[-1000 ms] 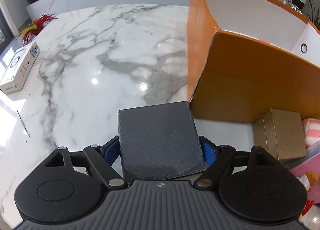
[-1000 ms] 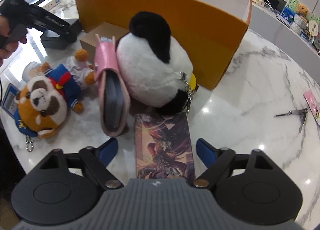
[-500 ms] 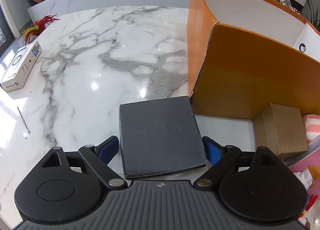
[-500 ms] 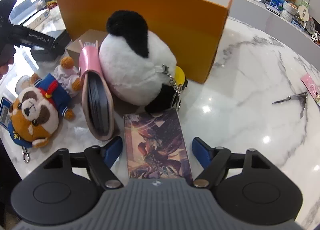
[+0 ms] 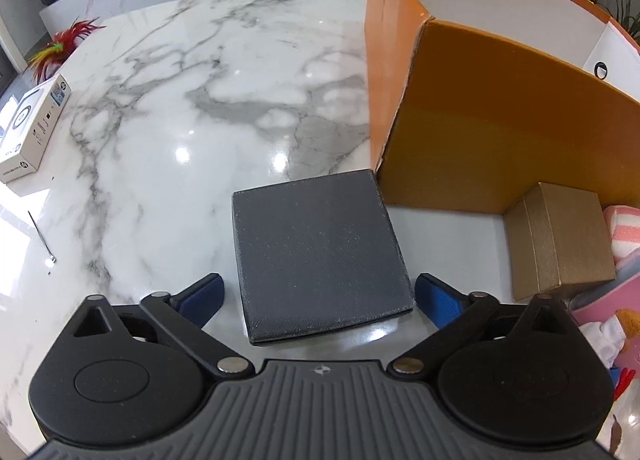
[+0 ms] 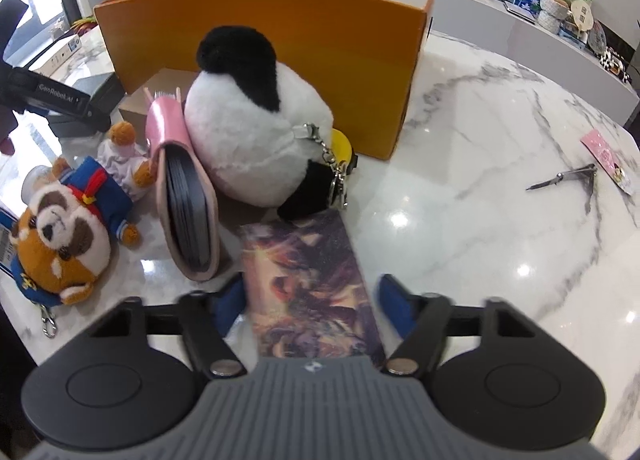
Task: Organize objects
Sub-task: 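Grasp the dark grey case with the left gripper while the right gripper grasps the card deck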
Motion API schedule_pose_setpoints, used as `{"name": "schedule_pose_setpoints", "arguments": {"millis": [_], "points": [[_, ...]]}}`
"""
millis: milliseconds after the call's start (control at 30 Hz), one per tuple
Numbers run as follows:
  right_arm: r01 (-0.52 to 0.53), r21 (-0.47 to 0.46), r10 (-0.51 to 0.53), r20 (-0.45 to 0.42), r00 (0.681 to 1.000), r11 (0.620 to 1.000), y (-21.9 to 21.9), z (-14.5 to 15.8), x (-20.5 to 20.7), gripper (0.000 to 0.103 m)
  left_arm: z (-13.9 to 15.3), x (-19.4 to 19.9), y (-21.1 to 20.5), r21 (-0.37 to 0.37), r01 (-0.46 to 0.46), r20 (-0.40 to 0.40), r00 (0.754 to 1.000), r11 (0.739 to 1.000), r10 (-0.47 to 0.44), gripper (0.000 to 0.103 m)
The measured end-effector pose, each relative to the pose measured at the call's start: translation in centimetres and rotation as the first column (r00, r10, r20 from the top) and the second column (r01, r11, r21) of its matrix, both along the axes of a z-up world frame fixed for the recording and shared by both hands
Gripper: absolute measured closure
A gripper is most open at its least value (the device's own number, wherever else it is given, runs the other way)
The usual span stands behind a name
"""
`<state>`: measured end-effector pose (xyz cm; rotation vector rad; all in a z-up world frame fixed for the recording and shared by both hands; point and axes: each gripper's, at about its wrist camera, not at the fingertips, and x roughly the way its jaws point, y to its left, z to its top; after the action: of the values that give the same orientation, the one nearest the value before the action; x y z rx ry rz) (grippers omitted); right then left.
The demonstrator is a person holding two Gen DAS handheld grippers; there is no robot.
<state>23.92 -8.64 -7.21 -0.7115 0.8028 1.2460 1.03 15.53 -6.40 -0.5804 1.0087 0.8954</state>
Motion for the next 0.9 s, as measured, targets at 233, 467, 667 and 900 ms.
{"name": "schedule_pose_setpoints", "arguments": {"millis": [233, 467, 667, 900], "points": [[0.037, -0.002, -0.037, -0.052, 0.998, 0.999, -1.4, 0.5, 0.7, 0.04, 0.7, -0.3, -0.3, -0.01, 0.005, 0.019, 1.0, 1.0, -0.005, 0.009], [0.111, 0.049, -0.109, -0.054, 0.993, 0.993, -3.2, 3.1, 1.8, 0.04, 3.7, -1.3, -1.5, 0.051, 0.015, 0.062, 0.998, 0.999, -0.018, 0.009], [0.146, 0.135, -0.143, -0.034, 0.989, 0.98, -4.5, 6.2, 2.5, 0.04, 7.9, -1.7, -3.7, 0.164, 0.032, 0.111, 0.993, 0.986, -0.051, 0.009], [0.158, 0.278, -0.152, -0.044, 0.987, 0.948, -5.1, 10.5, 2.3, 0.04, 11.1, -0.4, -4.9, 0.247, 0.055, 0.166, 0.981, 0.967, -0.098, 0.009]]}}
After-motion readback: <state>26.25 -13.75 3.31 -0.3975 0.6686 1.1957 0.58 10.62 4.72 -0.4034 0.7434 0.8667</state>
